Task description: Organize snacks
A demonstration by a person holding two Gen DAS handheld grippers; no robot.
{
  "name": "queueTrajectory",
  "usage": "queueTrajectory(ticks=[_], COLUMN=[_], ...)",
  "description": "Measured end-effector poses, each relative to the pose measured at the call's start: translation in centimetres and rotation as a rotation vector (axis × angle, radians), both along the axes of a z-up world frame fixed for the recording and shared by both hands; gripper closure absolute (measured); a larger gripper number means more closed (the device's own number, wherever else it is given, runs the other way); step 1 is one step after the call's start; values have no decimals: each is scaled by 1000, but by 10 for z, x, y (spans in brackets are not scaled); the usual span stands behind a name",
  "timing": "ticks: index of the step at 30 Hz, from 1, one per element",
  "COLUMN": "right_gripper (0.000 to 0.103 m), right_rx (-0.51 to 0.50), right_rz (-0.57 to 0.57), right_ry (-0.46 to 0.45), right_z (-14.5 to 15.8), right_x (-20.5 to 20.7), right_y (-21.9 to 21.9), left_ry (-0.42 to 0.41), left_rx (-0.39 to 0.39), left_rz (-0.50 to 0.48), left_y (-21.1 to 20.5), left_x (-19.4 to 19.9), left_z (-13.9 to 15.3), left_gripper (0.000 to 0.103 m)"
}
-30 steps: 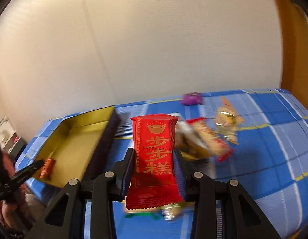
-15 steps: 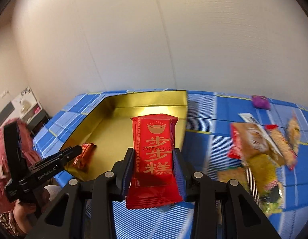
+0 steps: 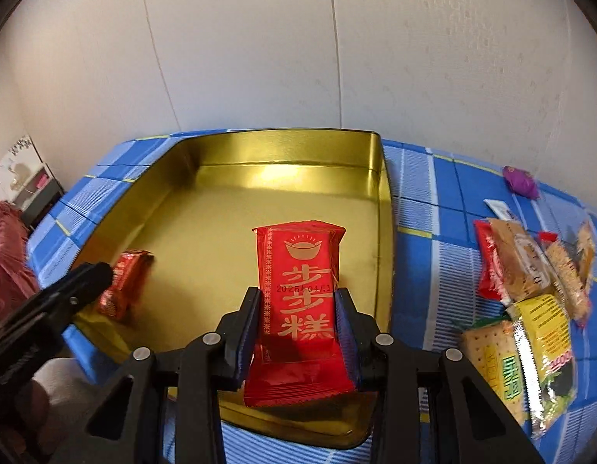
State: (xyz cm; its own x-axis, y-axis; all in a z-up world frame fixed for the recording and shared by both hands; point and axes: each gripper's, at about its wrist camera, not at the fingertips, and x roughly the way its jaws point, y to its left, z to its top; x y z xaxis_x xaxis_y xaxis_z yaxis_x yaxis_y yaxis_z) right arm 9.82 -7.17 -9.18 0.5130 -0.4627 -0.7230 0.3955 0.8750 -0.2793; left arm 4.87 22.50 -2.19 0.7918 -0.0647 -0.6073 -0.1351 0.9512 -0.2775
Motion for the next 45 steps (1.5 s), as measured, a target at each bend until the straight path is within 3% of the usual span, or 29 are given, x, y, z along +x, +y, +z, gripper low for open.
queueTrajectory(ticks=[5, 8, 10, 12, 19, 34, 39, 45], right_gripper=[62, 59, 48, 45, 44, 43, 40, 41], right_rx=[-63, -40, -37, -45, -58, -32, -18, 46], right_rz=[4, 22, 33, 37, 8, -186, -151, -100], right_ry=[0, -46, -84, -105, -118, -69, -3, 44], right_z=[1, 9, 17, 23, 42, 73, 80, 59], right_x=[-2, -11, -21, -27, -58, -142, -144, -128], right_y=[3, 2, 2, 2, -14, -101, -127, -139], left_ry=[4, 3, -2, -10, -20, -82, -93, -94], left_rx=[7, 6, -4, 1, 12, 69, 121, 208], left_rz=[-3, -10, -32, -51, -100, -167, -212, -305], left_y=[-2, -3, -5, -9, -19, -44, -66, -104], left_x=[1, 2, 1, 1, 0, -17, -25, -36], left_z=[0, -1, 0, 0, 1, 7, 8, 3], left_gripper=[60, 60, 60, 60, 60, 60, 60, 60])
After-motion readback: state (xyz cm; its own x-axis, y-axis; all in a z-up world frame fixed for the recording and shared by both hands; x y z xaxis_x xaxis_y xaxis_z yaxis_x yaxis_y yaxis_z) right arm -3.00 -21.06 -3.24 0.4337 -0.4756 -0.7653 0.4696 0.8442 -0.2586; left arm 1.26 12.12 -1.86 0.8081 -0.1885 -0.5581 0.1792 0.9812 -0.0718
